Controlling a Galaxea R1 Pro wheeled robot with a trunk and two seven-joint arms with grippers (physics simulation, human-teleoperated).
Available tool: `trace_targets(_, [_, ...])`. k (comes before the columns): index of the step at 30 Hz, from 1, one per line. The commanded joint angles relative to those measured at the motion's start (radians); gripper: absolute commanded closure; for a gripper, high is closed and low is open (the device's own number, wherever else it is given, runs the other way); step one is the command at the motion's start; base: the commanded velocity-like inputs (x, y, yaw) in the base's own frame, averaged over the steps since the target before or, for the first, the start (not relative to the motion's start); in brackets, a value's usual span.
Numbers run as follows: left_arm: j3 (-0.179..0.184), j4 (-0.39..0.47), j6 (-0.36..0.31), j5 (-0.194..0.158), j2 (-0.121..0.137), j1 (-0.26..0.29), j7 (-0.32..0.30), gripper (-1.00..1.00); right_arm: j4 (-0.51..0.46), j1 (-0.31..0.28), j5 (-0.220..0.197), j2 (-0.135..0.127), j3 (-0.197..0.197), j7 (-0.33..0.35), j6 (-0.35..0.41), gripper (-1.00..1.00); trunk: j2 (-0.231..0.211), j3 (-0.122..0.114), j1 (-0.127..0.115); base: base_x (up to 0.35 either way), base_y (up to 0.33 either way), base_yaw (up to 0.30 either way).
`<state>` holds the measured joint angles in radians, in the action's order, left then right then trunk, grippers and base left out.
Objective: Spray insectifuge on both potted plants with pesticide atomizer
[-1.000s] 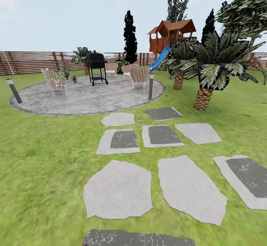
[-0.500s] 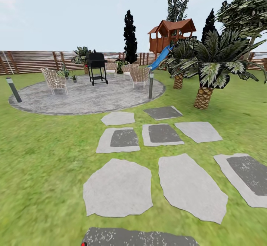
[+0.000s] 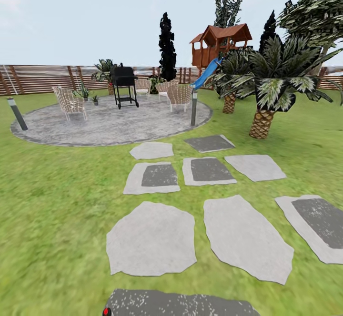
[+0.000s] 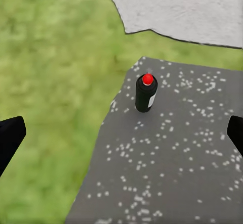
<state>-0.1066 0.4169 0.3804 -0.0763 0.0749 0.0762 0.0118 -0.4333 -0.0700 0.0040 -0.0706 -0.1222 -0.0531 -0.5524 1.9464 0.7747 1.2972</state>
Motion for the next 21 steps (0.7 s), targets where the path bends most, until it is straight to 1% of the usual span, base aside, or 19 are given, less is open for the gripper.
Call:
trace_targets(1, [0.003, -0.001, 0.003, -0.006, 0.000, 0.001, 0.000, -1.00, 0.001, -0.001, 0.001, 0.000, 0.000, -0.002, -0.003, -1.00, 0.008, 0.004, 0.004, 0.000, 0.000, 0.000])
trace_targets(9, [0.005, -0.002, -0.001, -0.001, 0.000, 0.001, -0.013, -1.00, 0.002, -0.001, 0.001, 0.000, 0.001, -0.002, -0.003, -1.00, 0.064, 0.029, 0.034, 0.000, 0.000, 0.000])
trace_targets(15, [0.008, -0.002, -0.020, 0.000, 0.000, 0.004, -0.015, -1.00, 0.002, -0.001, 0.003, -0.002, 0.000, -0.001, -0.001, -1.00, 0.106, 0.048, 0.057, 0.000, 0.000, 0.000])
trace_targets(18, [0.011, -0.002, -0.056, 0.003, -0.001, 0.025, -0.015, -1.00, 0.000, -0.001, 0.002, -0.005, 0.000, -0.001, 0.000, -1.00, 0.127, 0.057, 0.069, 0.000, 0.000, 0.000])
trace_targets(20, [0.014, 0.000, -0.124, 0.015, 0.000, 0.062, -0.015, -1.00, -0.013, -0.001, 0.001, -0.006, 0.000, 0.000, 0.000, -1.00, 0.141, 0.064, 0.077, 0.000, 0.000, 0.000])
trace_targets(21, [0.014, 0.002, -0.146, 0.021, 0.000, 0.073, -0.015, -1.00, -0.021, -0.002, 0.001, -0.007, 0.000, 0.001, 0.001, -1.00, 0.148, 0.067, 0.080, 0.000, 0.000, 0.000])
